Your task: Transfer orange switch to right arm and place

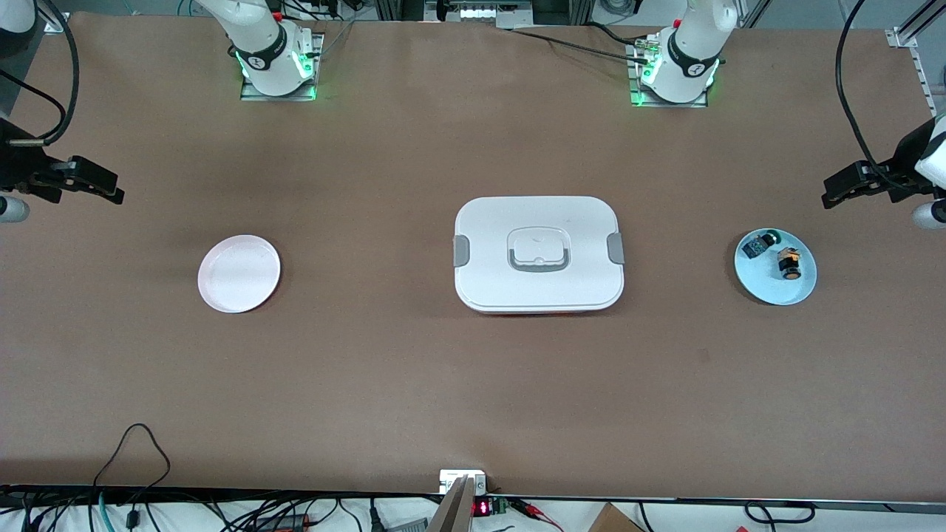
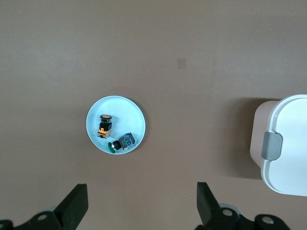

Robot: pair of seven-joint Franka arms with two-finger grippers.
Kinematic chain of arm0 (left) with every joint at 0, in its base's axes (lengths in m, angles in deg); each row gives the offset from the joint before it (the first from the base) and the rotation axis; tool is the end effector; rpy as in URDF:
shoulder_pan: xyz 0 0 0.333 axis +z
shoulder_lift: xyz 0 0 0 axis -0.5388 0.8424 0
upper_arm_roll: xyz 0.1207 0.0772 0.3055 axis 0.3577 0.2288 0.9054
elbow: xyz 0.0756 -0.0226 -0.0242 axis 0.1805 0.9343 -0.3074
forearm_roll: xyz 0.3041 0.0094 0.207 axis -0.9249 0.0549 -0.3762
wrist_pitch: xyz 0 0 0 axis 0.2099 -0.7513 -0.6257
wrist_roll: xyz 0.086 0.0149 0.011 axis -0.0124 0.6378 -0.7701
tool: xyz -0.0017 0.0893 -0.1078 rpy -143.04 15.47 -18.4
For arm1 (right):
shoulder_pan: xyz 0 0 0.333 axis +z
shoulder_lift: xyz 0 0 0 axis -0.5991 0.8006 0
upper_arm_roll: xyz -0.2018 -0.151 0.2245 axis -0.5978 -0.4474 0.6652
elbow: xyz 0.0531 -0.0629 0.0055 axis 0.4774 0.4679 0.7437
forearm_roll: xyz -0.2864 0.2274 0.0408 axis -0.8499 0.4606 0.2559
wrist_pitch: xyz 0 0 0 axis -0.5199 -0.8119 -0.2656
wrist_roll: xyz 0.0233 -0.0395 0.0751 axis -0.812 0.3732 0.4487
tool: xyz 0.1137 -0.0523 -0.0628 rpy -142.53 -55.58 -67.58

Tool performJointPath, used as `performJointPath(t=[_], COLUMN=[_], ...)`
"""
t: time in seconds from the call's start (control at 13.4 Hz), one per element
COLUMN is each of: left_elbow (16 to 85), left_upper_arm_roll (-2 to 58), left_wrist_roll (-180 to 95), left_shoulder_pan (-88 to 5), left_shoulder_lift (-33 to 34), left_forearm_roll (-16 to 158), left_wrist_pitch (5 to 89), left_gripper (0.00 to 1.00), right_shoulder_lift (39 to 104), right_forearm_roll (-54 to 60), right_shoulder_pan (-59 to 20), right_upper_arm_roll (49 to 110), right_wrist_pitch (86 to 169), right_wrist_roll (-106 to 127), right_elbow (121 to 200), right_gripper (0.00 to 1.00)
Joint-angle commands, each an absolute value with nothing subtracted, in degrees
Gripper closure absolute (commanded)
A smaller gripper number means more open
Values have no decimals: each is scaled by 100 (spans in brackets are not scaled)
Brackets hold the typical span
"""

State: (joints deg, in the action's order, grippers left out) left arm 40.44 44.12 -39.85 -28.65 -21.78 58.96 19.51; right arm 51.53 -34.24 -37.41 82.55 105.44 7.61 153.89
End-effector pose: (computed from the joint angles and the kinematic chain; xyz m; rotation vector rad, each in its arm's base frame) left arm 0.5449 0.0238 0.5875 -3.0882 -0.1485 0.0716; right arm 0.5479 -0.0276 0.5712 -3.1396 0.0193 0.0601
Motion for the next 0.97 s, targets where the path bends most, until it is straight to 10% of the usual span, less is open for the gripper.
performJointPath(t=[0.0,0.9], left_elbow=[3884,4498], left_upper_arm_roll=[4436,4498], left_wrist_roll=[-4010,-1438], left_shoulder_pan=[-2874,-2154], left_shoulder_lift=[-2109,-1960], left_forearm_roll=[5992,6036], left_wrist_pitch=[1806,1472], left_gripper=[0,0], right_shoulder_lift=[5191,5226], right_forearm_roll=[-3452,-3443], right_shoulder_pan=[-3725,-3769], right_upper_arm_roll=[8264,8255], right_wrist_pitch=[10419,10445], right_wrist_roll=[710,762], right_elbow=[15261,15261], right_gripper=[0,0])
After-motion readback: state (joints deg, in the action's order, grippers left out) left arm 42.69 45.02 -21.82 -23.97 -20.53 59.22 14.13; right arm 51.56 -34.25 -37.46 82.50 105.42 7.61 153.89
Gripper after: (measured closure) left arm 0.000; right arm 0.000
